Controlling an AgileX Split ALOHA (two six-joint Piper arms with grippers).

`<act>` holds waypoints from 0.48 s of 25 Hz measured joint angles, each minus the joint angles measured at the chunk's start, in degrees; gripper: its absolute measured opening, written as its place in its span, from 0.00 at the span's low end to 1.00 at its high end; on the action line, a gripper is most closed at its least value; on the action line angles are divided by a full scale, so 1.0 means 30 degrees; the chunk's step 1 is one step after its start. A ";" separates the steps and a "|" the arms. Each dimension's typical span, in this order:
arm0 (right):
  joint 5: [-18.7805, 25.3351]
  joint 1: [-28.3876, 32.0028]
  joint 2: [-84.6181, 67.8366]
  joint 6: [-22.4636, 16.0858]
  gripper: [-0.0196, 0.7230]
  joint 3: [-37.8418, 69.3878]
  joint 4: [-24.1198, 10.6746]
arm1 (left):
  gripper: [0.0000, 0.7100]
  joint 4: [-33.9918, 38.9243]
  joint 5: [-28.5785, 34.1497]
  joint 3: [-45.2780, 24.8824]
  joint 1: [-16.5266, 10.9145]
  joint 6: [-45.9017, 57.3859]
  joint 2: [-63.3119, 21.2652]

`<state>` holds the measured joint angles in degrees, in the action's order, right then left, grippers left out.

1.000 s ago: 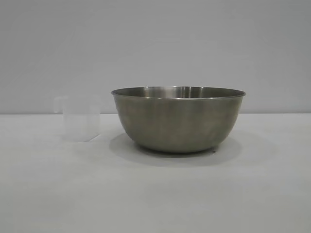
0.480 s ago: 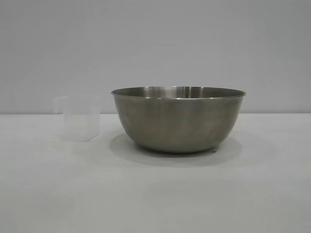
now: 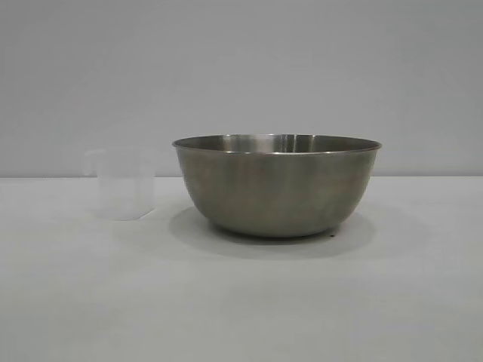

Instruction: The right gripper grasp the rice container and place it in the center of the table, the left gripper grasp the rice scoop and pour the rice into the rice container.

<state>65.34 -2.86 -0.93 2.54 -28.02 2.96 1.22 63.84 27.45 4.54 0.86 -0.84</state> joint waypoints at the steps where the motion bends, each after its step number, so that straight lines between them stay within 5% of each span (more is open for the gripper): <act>1: 0.0000 0.0000 0.0000 0.0000 0.72 0.0000 0.0000 | 0.54 0.0000 0.0000 0.0000 0.0000 0.0000 0.0000; 12: 0.0000 0.0000 0.0000 0.0000 0.72 0.0000 0.0000 | 0.54 0.0000 0.0000 0.0000 -0.0297 0.0000 0.0000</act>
<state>65.34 -2.86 -0.93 2.54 -28.02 2.96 1.22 63.84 27.45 3.65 0.86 -0.84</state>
